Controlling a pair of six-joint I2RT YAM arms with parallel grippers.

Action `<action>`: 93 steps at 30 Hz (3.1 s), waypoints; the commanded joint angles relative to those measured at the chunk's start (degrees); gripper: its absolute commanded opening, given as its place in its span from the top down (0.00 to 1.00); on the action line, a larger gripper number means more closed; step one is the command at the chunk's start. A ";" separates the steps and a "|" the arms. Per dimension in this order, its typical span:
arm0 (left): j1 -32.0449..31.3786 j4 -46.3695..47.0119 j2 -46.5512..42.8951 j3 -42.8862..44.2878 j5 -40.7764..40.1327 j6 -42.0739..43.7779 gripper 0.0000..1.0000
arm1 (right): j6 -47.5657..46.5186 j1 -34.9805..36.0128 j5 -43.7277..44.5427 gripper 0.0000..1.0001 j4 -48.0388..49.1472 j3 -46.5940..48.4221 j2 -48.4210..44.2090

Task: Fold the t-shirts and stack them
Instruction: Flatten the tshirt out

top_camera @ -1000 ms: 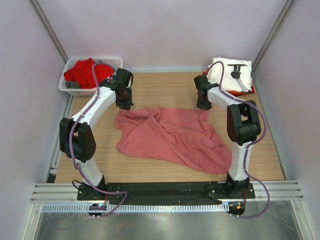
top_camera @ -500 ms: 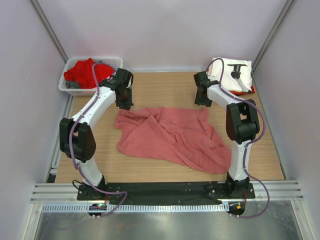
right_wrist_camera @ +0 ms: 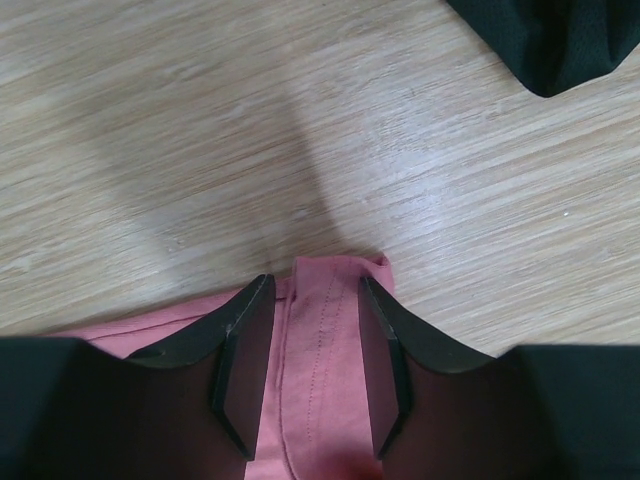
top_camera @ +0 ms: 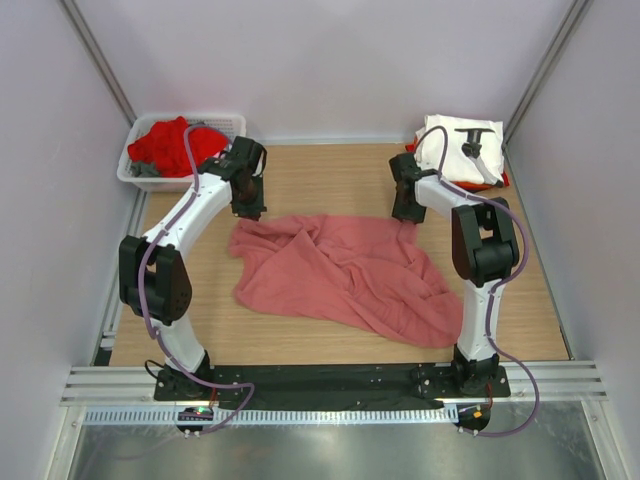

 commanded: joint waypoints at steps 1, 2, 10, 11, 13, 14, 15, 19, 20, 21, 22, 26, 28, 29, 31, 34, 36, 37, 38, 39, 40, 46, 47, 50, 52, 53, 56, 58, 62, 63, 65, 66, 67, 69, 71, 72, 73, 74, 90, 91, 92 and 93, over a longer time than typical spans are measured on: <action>0.02 0.79 -2.42 -0.08 -0.72 0.75 1.00 | -0.24 -0.86 -0.14 0.59 2.53 -1.02 -0.06; 0.02 0.88 -2.33 -0.08 -0.72 0.75 1.00 | -0.24 -1.29 -0.23 0.62 2.71 -1.46 0.11; 0.02 0.62 -1.71 0.01 -1.60 0.84 1.00 | -0.24 -2.17 0.99 0.79 3.59 -3.31 -0.85; 0.02 0.53 -1.63 0.09 -1.78 0.84 1.00 | -0.24 -2.18 1.26 0.79 3.50 -3.31 -1.29; 0.02 0.44 -1.45 0.10 -2.74 0.84 1.00 | -0.24 -2.44 1.78 0.79 3.24 -3.22 -1.82; 0.02 0.18 -1.54 0.10 -3.53 0.84 1.00 | -0.24 -2.53 2.13 0.79 3.06 -3.31 -2.26; 0.11 0.09 -1.54 0.01 -4.58 0.67 1.00 | -0.16 -2.70 2.31 0.79 2.89 -3.31 -2.52; 1.24 -0.70 -1.97 -0.08 -9.07 0.05 1.00 | -0.07 -3.40 2.84 0.74 2.62 -3.66 -3.66; 1.51 -0.62 -1.98 -0.25 -9.16 -0.21 1.00 | -0.16 -3.58 2.75 0.73 2.62 -3.83 -3.93; 1.78 -0.62 -1.98 -0.26 -9.16 -0.30 1.00 | -0.07 -3.67 2.84 0.72 2.71 -4.01 -4.10; 2.30 -0.88 -1.98 -0.17 -9.42 -0.39 1.00 | -0.07 -3.76 2.84 0.71 2.97 -4.53 -4.63; 2.57 -1.32 -1.28 0.10 -10.12 -0.48 1.00 | 0.11 -4.20 2.58 0.70 3.94 -5.94 -5.77; 2.66 -1.67 -1.01 0.10 -10.65 -0.65 1.00 | 0.19 -4.11 2.58 0.69 4.38 -6.82 -6.48; 2.66 -1.76 -0.84 0.18 -11.26 -0.65 1.00 | 0.37 -4.02 2.49 0.69 4.73 -7.09 -6.74; 2.83 -2.20 -0.48 0.27 -12.06 -0.92 1.00 | 0.37 -4.11 2.31 0.69 5.34 -7.79 -7.27; 3.27 -2.81 0.48 0.53 -12.50 -1.09 1.00 | 0.28 -4.11 1.96 0.69 6.83 -9.54 -8.67; 3.62 -3.34 1.18 0.80 -12.50 -1.18 1.00 | 0.19 -4.20 1.61 0.69 7.63 -10.60 -9.38; 3.71 -3.43 1.36 0.89 -12.50 -1.35 1.00 | 0.28 -4.11 1.61 0.70 7.80 -10.87 -9.90; 3.80 -3.52 1.45 0.97 -12.50 -1.36 1.00 | 0.37 -4.11 1.70 0.73 8.24 -11.13 -10.08; 3.89 -3.43 1.62 0.89 -12.68 -1.27 1.00 | 0.28 -4.20 1.79 0.74 8.42 -11.65 -10.69; 3.97 -3.43 1.54 0.89 -12.68 -1.35 1.00 | 0.46 -4.20 1.87 0.76 9.03 -11.92 -10.87; 4.15 -3.69 2.15 1.06 -12.41 -1.44 1.00 | 0.28 -4.20 1.44 0.97 10.18 -12.89 -11.40; 4.15 -3.60 2.15 1.06 -12.33 -1.36 1.00 | 0.20 -4.20 1.00 0.99 10.27 -12.72 -11.14; 4.15 -3.60 1.98 0.97 -12.06 -1.36 1.00 | 0.02 -4.20 -0.05 0.99 10.18 -12.19 -10.52; 4.15 -3.08 1.45 1.06 -10.67 -1.27 1.00 | 0.11 -4.28 -0.67 0.99 8.96 -10.96 -10.96; 4.15 -1.60 -0.12 0.89 -9.61 -1.01 1.00 | 0.11 -4.20 -1.63 0.99 8.43 -9.91 -12.35; 3.80 0.70 -5.03 -0.43 -7.75 -0.30 1.00 | -1.11 -4.28 -4.01 0.99 6.06 -7.89 -15.70; 3.10 0.62 -7.85 0.79 -9.24 0.05 1.00 | -2.26 -4.20 -6.47 0.99 3.25 -4.99 -20.26; 2.57 -0.61 -16.89 3.34 -9.87 -0.30 1.00 | -6.57 -4.20 -14.02 0.99 1.04 -1.73 -33.41; 2.57 -0.53 -21.18 3.61 -9.17 -0.39 1.00 | -7.62 -4.11 -17.17 0.99 0.78 -1.47 -35.98; 2.57 0.69 -26.39 3.70 -6.81 -0.13 1.00 | -8.68 -4.20 -19.91 0.99 0.86 -1.29 -44.04; 2.57 1.49 -31.98 3.61 -5.66 0.22 1.00 | -8.94 -4.11 -22.53 0.99 2.43 -1.64 -47.05; 2.57 2.45 -34.73 3.09 -4.08 1.53 1.00 | -9.38 -4.20 -26.21 0.99 3.75 -2.42 -50.22; 2.48 6.75 -40.79 0.98 1.69 3.56 1.00 | -10.61 -4.20 -30.28 0.99 6.30 -5.32 -59.80; 2.57 10.52 -49.58 -0.25 5.59 6.46 1.00 | -11.67 -4.11 -35.38 0.99 8.68 -7.60 -69.00; 2.57 11.24 -52.31 -0.08 9.69 6.99 1.00 | -12.11 -4.11 -36.44 0.99 9.82 -8.22 -71.93; 2.57 11.86 -57.04 0.44 11.04 7.52 1.00 | -12.46 -4.11 -37.49 0.99 10.09 -8.58 -74.74; 2.57 12.30 -59.09 1.32 12.10 8.13 1.00 | -12.46 -4.11 -38.28 0.99 10.09 -8.58 -80.08; 1.25 16.52 -60.37 25.49 29.06 13.40 1.00 | -16.93 -2.27 -22.66 0.99 9.38 4.25 -92.36; 1.16 17.22 -58.94 25.84 28.90 15.41 1.00 | -17.12 -2.00 -16.64 0.99 9.56 4.34 -89.22; 1.08 17.84 -57.19 25.76 27.94 16.04 1.00 | -17.47 -1.56 -14.06 0.99 8.96 5.64 -86.92; 0.90 18.02 -53.60 25.93 25.23 16.74 1.00 | -17.91 -0.43 -11.68 0.99 6.86 6.61 -84.38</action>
